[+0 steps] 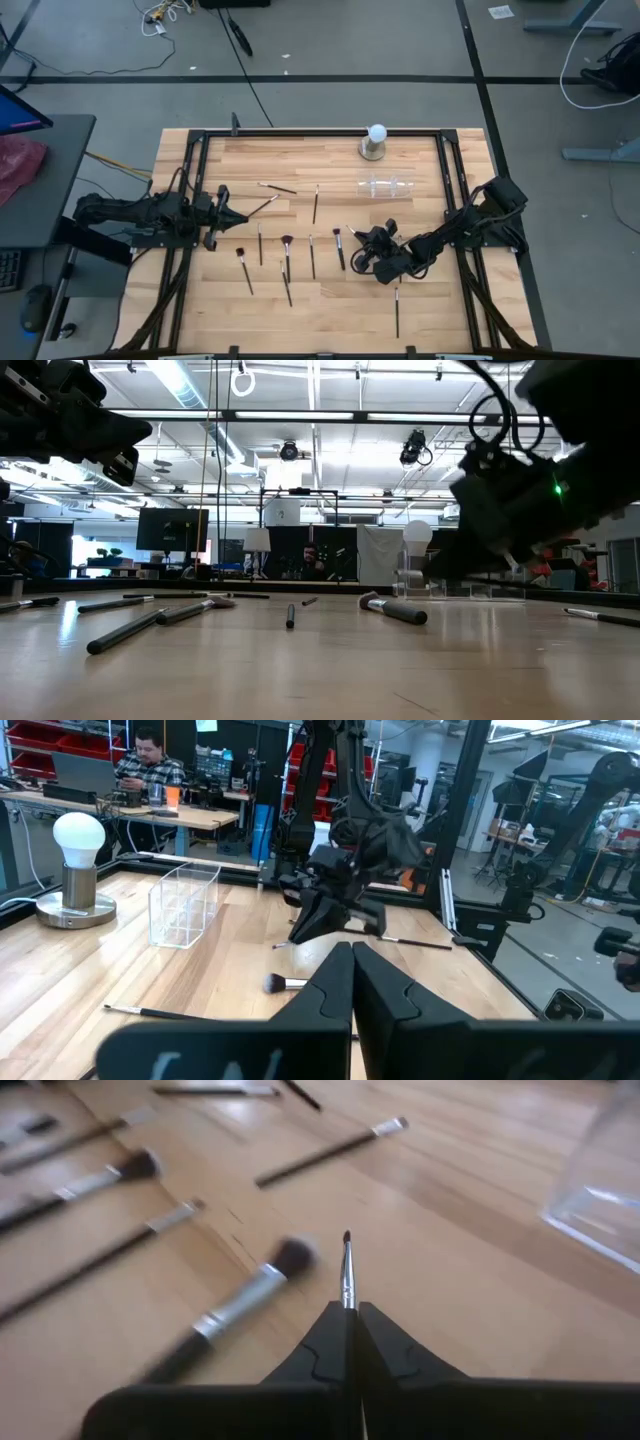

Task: Put items in baskets/containers
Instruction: Put the eyeshadow brush into the transparent organizer

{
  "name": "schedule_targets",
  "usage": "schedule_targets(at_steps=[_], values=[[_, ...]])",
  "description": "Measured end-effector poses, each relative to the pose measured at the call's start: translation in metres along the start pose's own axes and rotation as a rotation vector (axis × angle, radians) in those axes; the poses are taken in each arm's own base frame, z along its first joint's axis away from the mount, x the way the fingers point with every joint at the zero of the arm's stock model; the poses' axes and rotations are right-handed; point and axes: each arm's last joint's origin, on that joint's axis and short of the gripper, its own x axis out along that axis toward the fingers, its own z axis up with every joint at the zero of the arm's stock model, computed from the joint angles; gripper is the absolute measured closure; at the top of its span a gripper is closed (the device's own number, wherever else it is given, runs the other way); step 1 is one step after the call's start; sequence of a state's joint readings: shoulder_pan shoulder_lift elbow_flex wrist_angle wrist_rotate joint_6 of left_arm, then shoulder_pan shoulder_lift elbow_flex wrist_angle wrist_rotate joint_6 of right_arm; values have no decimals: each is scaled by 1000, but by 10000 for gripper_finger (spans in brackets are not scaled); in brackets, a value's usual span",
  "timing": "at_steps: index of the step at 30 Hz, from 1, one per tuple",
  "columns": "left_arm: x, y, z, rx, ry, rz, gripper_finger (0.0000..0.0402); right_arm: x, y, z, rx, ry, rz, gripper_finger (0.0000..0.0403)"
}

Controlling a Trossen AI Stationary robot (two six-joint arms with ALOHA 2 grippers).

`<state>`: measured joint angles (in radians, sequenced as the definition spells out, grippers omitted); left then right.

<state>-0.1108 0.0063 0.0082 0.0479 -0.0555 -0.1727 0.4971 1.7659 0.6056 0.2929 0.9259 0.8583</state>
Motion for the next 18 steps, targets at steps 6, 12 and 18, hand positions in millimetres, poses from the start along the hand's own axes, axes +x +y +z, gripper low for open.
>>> schedule_targets(at_steps=[6, 12, 18], values=[[0, -1, 4, -5, -39, -7, 399, -8, 19, 20, -11, -84, 186, 396], [0, -1, 8, -88, -82, -2, 399, -15, 34, 40, -39, -206, 384, 396], [10, -7, 11, -37, -98, -68, 399, -24, 41, 62, -31, -385, 526, 396]])
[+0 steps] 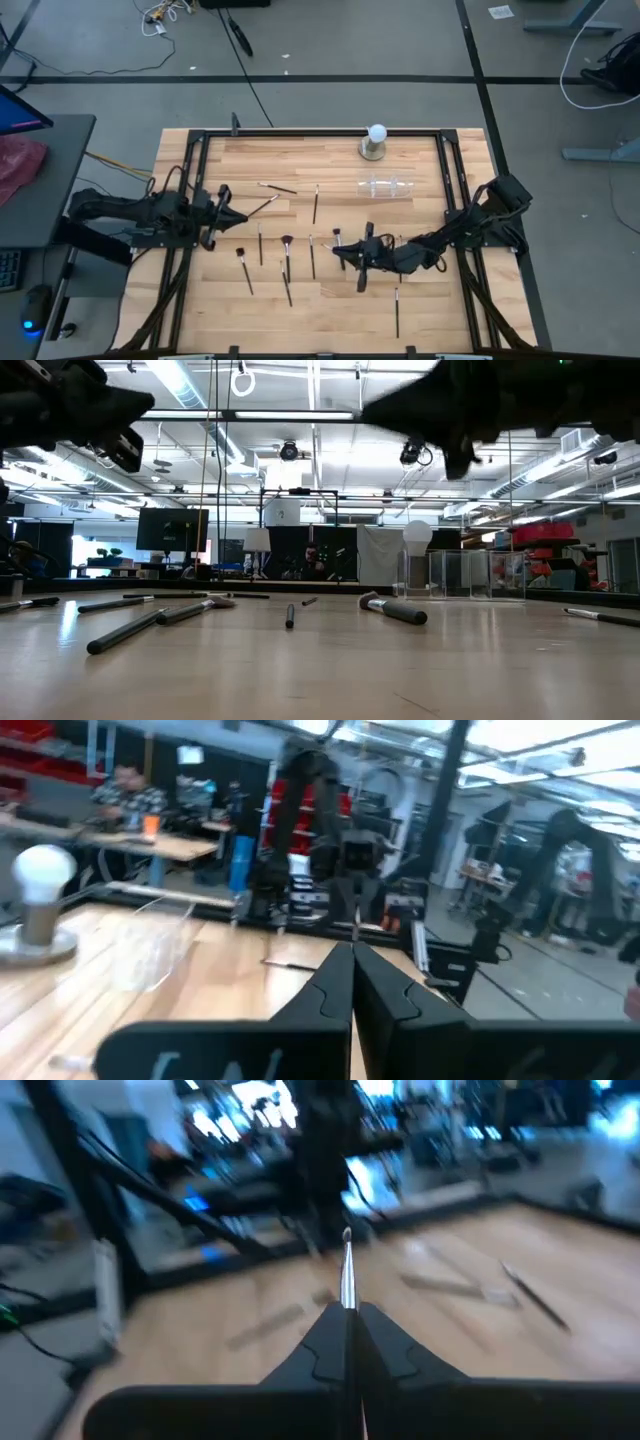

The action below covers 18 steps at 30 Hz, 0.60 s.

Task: Put items in baskets/containers
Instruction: Put the eyeshadow brush into the transparent organizer

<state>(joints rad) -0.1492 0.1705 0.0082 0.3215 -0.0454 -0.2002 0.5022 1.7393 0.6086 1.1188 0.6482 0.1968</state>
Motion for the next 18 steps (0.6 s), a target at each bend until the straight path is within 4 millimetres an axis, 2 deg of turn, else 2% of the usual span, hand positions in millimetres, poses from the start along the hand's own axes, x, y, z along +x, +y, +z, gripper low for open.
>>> schedule_targets(at_steps=[6, 11, 14, 18], values=[[21, -13, -7, 92, 9, -90, 396, 0, 3, 16, -20, -133, 80, 396], [40, -19, -23, 143, 51, -88, 366, -1, 4, 18, -16, -153, 82, 396], [62, -26, -26, 170, 78, -105, 330, -1, 4, 18, -15, -154, 82, 396], [107, -35, -34, 184, 146, -101, 276, 0, 3, 19, -14, -157, 80, 396]])
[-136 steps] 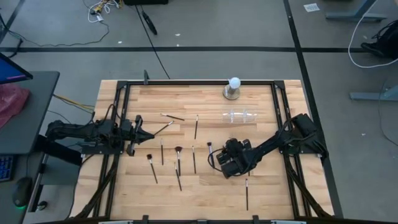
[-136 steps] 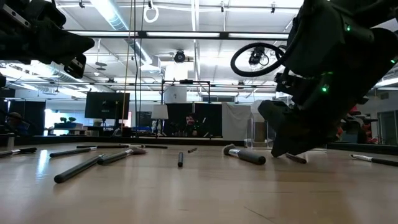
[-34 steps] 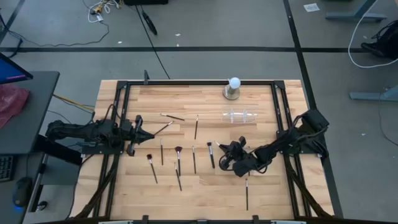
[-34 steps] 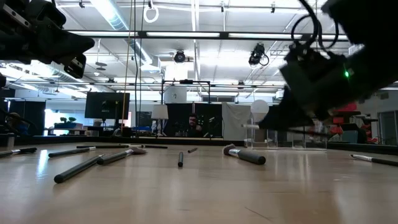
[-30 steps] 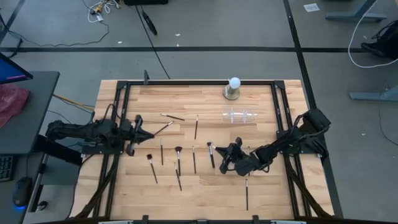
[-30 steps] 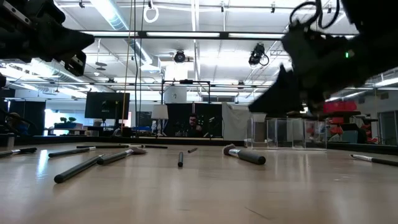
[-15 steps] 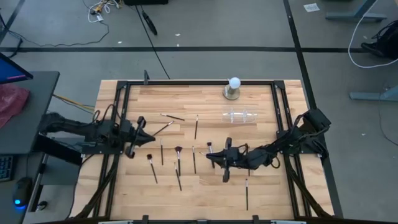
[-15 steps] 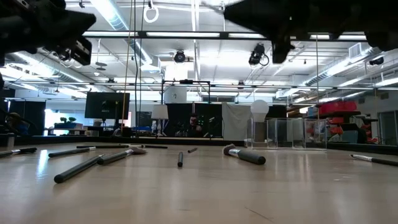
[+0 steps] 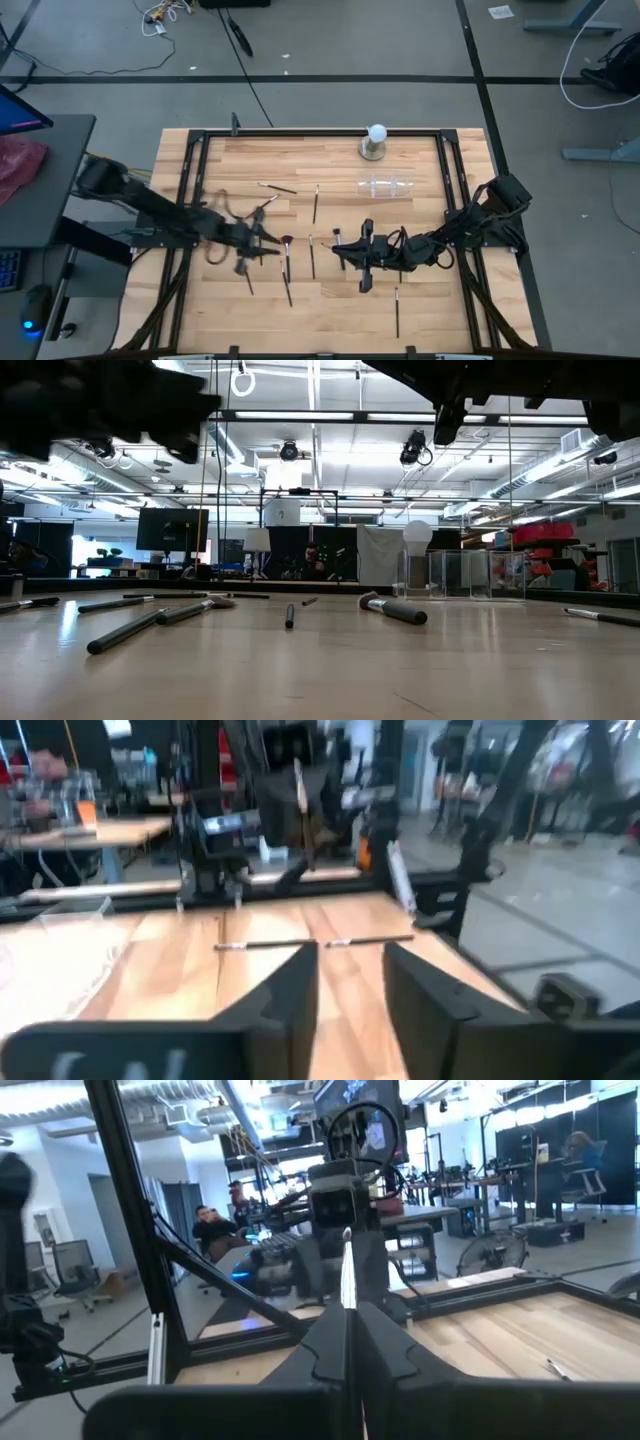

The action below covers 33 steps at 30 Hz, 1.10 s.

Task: Put items in baskets/containers
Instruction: Put the eyeshadow brush into the transparent organizer

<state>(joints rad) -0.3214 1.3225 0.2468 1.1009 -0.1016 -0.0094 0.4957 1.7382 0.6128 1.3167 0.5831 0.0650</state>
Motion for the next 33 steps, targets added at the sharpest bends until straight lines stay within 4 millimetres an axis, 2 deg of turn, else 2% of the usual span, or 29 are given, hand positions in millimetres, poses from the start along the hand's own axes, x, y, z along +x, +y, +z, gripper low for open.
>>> schedule_targets(at_steps=[5, 9, 14, 18, 24, 33], values=[[55, -2, -5, 26, 24, 54, 222, 0, 0, 0, -3, 0, -2, 396], [78, 0, -5, 19, -94, 83, 196, 0, 0, 0, -3, 0, -2, 396], [83, 4, -4, -9, -261, 117, 187, 0, 0, 0, -4, 1, 20, 396], [89, 9, -2, -15, -282, 133, 194, 0, 1, 0, -4, 1, 25, 396], [106, 7, 5, -24, -322, 88, 211, 0, 0, 0, -8, 1, 25, 396], [107, 7, 5, -35, -323, 88, 253, -1, 2, 1, -14, -5, 31, 396]])
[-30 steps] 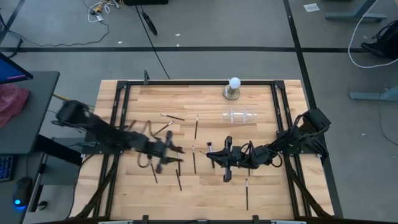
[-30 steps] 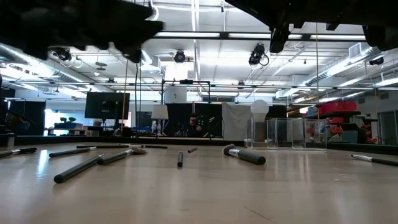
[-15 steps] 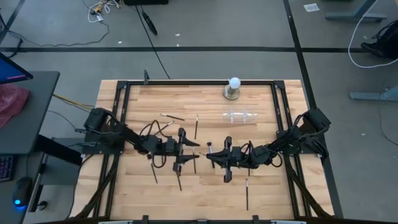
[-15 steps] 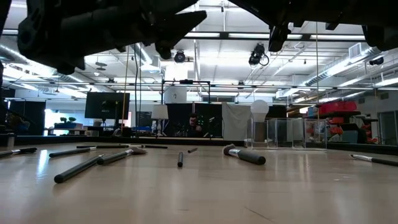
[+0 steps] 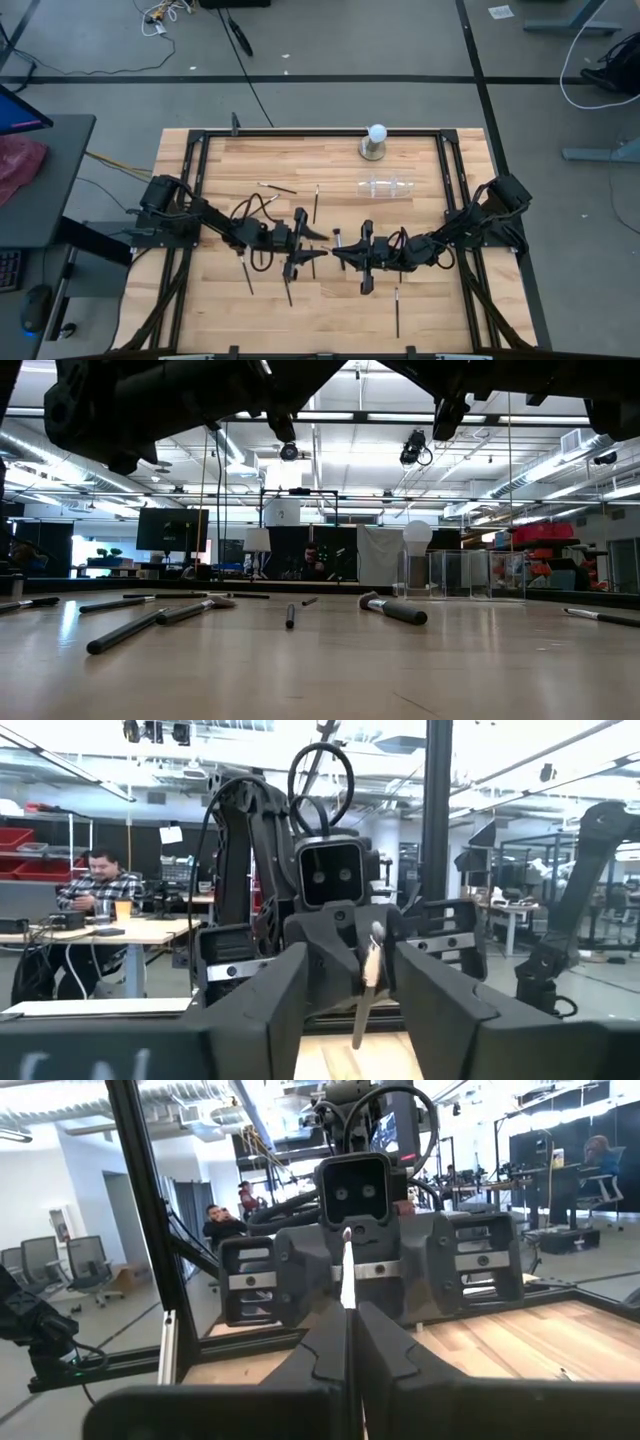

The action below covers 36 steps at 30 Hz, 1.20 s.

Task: Put items in baskets/containers
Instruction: Put the eyeshadow brush into the transparent organizer

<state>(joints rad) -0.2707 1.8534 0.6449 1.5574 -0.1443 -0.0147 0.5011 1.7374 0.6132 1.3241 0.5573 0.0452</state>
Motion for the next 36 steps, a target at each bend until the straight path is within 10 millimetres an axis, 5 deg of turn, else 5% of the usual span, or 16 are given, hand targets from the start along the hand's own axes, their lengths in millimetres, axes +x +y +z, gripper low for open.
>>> schedule_targets(at_steps=[12, 20, 27, 36], values=[[10, -3, 2, -14, 8, -55, 386, 0, 0, 0, -1, 1, -1, 396], [10, -4, 0, -16, 29, -79, 391, 0, 0, -3, -5, 31, 0, 386], [10, -4, 0, -41, 168, -68, 392, -8, 1, -1, -65, 176, -80, 303], [4, 1, 13, -8, 388, 87, 392, -14, 4, 33, -55, 568, -216, 197]])
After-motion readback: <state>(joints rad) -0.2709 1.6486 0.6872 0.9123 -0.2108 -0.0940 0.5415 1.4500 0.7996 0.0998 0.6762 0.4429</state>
